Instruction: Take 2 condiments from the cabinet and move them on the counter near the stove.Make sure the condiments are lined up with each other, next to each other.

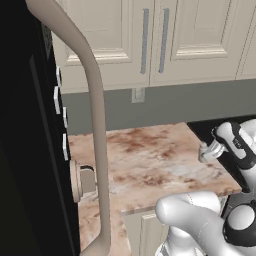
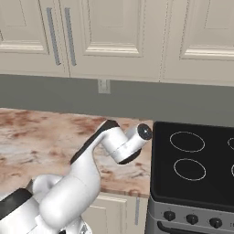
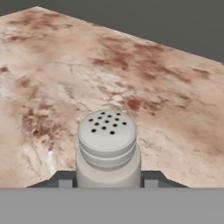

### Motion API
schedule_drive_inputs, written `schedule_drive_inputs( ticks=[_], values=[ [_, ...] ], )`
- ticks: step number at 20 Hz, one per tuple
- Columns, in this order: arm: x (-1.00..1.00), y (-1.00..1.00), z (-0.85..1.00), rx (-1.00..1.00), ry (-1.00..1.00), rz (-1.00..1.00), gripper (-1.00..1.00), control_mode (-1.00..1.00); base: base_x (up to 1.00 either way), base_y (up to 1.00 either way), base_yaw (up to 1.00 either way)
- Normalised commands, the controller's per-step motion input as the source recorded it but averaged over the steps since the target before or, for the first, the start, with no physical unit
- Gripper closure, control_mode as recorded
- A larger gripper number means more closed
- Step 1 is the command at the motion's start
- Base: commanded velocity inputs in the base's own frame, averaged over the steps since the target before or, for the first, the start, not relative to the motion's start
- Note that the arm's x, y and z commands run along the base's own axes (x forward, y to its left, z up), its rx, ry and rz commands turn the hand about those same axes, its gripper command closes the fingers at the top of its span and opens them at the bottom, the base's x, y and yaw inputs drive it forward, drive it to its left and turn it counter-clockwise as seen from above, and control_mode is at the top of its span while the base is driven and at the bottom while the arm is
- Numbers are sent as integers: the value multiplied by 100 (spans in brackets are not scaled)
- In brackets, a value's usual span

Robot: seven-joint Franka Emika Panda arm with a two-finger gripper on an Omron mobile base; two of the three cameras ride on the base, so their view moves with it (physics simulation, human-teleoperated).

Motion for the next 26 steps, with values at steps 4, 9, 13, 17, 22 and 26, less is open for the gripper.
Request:
schedule_drive_inputs(
  ticks=[4, 9, 13, 17, 22, 26],
  values=[
    [25, -58, -34, 0, 0, 0, 100, -100, 0, 0, 0],
    [11, -42, -15, 0, 0, 0, 100, -100, 0, 0, 0],
    [0, -30, -13, 0, 0, 1, 100, -100, 0, 0, 0],
    [0, -16, -15, 3, 0, 1, 100, -100, 0, 0, 0],
    [1, -13, -20, 2, 0, 1, 100, -100, 0, 0, 0],
    [3, -6, -19, 2, 0, 0, 100, -100, 0, 0, 0]
  ],
)
